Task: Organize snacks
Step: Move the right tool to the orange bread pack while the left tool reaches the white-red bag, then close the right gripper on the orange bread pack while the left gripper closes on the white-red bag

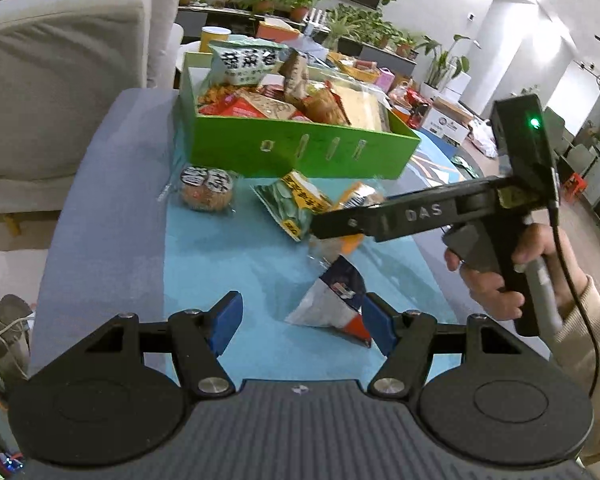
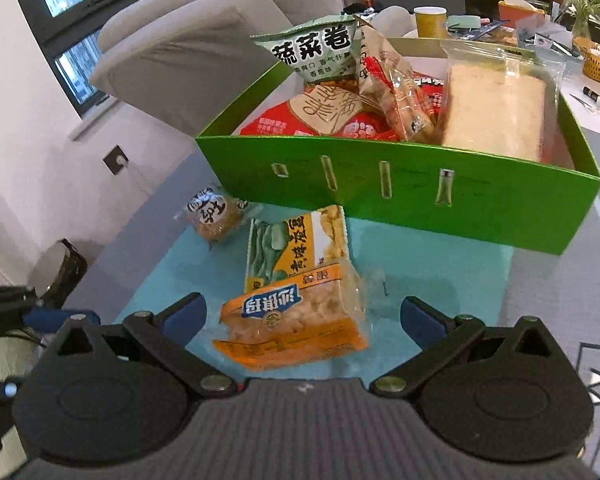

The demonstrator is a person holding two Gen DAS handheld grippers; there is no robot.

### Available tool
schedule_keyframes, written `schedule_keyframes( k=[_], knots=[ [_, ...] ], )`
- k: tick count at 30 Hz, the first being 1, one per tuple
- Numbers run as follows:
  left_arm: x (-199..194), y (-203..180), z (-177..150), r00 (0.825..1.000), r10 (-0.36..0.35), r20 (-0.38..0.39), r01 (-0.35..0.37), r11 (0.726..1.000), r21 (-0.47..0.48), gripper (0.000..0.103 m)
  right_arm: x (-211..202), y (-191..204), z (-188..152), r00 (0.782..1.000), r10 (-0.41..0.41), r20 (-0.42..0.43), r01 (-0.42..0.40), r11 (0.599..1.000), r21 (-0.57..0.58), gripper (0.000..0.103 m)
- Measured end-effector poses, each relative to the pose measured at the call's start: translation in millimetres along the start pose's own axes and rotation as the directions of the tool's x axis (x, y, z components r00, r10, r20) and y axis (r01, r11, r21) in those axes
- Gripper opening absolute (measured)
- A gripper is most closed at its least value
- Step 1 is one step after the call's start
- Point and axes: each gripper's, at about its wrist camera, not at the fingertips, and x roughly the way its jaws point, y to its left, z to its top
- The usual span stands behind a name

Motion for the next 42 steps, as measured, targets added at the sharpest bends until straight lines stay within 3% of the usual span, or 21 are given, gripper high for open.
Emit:
schedule_keyframes(
  k=[4,6,8,13,22,26,29,32,42],
  knots=[
    [6.3,-10.8,-5.0,0.999,-0.03,-0.015,0.031,0.999,0.023,0.063,-1.9,5.6,-5.5,0.999,-0.001,0.038,0.002,1.0,-0.026,0.093],
    [12.3,-17.3,-5.9,0.999,-0.036,-0.027,0.037,0.999,0.038,0.063,-2.5,4.1,-7.1,0.999,0.024,0.046,-0.024,1.0,0.007,0.091],
    [18.9,-22.7,-5.9,0.998,-0.044,-0.04,0.046,0.997,0.057,0.063,-1.9,-1.3,-6.6,0.998,0.035,0.045,-0.038,0.998,0.058,0.083],
    [36.9,-32.1,-4.3,0.996,-0.06,-0.069,0.065,0.995,0.073,0.063,-8.6,1.7,-13.0,0.997,0.011,0.073,-0.017,0.996,0.089,0.081],
    [63.8,-34.8,-2.0,0.997,0.024,-0.067,-0.016,0.994,0.111,0.063,-51.6,-9.3,-13.8,0.981,-0.033,0.193,-0.003,0.984,0.18,0.081],
    [71.4,-33.2,-1.9,0.999,0.046,-0.023,-0.043,0.994,0.102,0.062,-58.5,-18.0,-16.5,0.979,-0.048,0.198,0.006,0.979,0.203,0.081],
    [74.5,-37.2,-0.8,0.999,0.054,-0.001,-0.053,0.989,0.138,0.047,-54.5,-24.4,-20.6,0.98,-0.058,0.19,0.011,0.971,0.238,0.081],
    [74.4,-31.6,5.5,1.0,0.02,-0.009,-0.018,0.994,0.112,0.043,-57.9,-30.4,-24.5,0.977,-0.057,0.206,-0.001,0.963,0.269,0.081],
    [47.2,-36.0,23.0,0.996,0.021,0.09,-0.032,0.993,0.112,0.043,-82.3,-37.9,-18.9,0.957,-0.119,0.265,0.049,0.966,0.255,0.081]
  ],
)
